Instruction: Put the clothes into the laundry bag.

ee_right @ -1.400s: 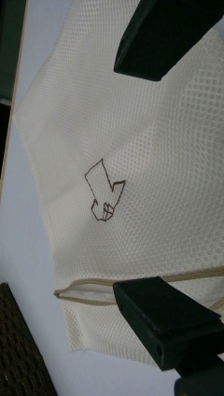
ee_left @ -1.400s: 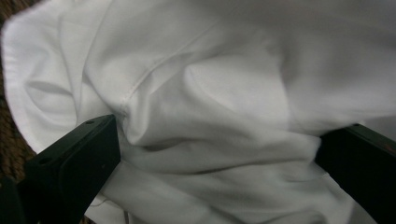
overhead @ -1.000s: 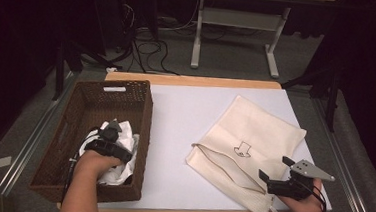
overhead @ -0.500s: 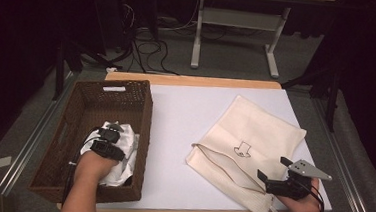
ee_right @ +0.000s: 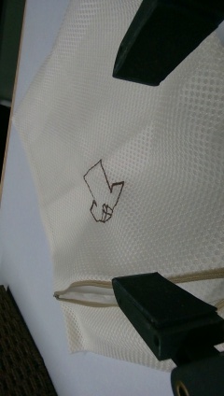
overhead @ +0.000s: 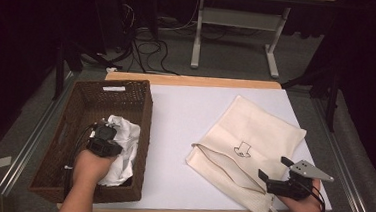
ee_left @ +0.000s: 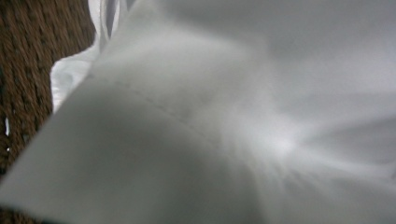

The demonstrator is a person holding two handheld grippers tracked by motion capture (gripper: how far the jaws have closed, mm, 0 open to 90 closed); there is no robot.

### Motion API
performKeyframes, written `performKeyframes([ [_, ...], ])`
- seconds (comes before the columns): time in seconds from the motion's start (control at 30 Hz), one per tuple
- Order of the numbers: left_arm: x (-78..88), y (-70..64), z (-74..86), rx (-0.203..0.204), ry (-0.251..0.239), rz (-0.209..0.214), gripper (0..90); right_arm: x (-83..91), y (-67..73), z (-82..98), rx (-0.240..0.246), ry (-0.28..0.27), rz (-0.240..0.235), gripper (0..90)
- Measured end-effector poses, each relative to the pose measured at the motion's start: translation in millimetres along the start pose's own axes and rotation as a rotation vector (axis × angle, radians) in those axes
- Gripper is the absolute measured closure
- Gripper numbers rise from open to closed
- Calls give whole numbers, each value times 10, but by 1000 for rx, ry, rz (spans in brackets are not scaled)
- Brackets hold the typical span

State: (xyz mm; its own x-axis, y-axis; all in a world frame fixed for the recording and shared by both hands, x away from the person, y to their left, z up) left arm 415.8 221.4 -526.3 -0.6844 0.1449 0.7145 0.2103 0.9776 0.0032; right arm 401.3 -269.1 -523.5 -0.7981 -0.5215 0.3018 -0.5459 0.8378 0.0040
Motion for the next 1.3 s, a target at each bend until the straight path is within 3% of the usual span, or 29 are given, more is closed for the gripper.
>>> performKeyframes([
  [0.17, 105, 18, -109, 26, -128, -2, 707, -5, 15, 9, 11, 1, -6, 33],
  [0.37, 228, 35, -196, 26, -248, -18, 707, 2, 24, -4, 18, -5, -5, 32],
  [0.4, 228, 35, -196, 26, -248, -18, 707, 2, 25, -5, 18, -5, -4, 32],
  [0.47, 315, 44, -251, 16, -323, -32, 708, 0, 26, -11, 21, -9, -4, 32],
  [0.63, 440, 78, -307, 21, -422, -59, 710, -6, 41, 4, 17, -3, -1, 33],
  [0.67, 440, 78, -307, 21, -422, -59, 710, -6, 41, 4, 17, -3, -1, 33],
  [0.7, 493, 90, -335, 29, -470, -72, 710, -8, 41, 2, 23, -5, -3, 32],
  [0.8, 551, 99, -360, 32, -517, -77, 710, -1, 51, -4, 24, -9, -3, 32],
  [0.9, 687, 77, -411, 16, -626, -88, 710, -5, 42, -9, 31, -15, -3, 33],
  [0.97, 713, 73, -418, 10, -646, -94, 710, -7, 40, -6, 31, -14, -3, 34],
  [1.03, 797, 66, -438, 5, -702, -111, 711, -6, 47, -3, 32, -13, -5, 34],
  [1.07, 797, 66, -438, 5, -702, -111, 711, -6, 48, -4, 34, -13, -6, 34],
  [1.1, 860, 70, -451, 10, -745, -120, 711, -5, 49, -5, 34, -15, -6, 34],
  [1.3, 1007, 125, -480, 69, -825, -110, 712, -9, 58, -1, 40, -18, -11, 35],
])
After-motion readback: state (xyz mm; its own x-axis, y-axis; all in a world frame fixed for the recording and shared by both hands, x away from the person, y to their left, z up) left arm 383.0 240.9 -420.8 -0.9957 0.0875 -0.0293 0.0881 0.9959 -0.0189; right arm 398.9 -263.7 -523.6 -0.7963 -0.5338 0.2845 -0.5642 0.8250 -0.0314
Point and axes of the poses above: each handheld gripper's, and its own axes: x roughly backward along the jaws, z roughly out of its underside, y roughly to its left, the point moved 9 cm from there along -x, roughly forward along the jaws, and after that the axes turned 11 degrees about -y, right-handed, at the moved point
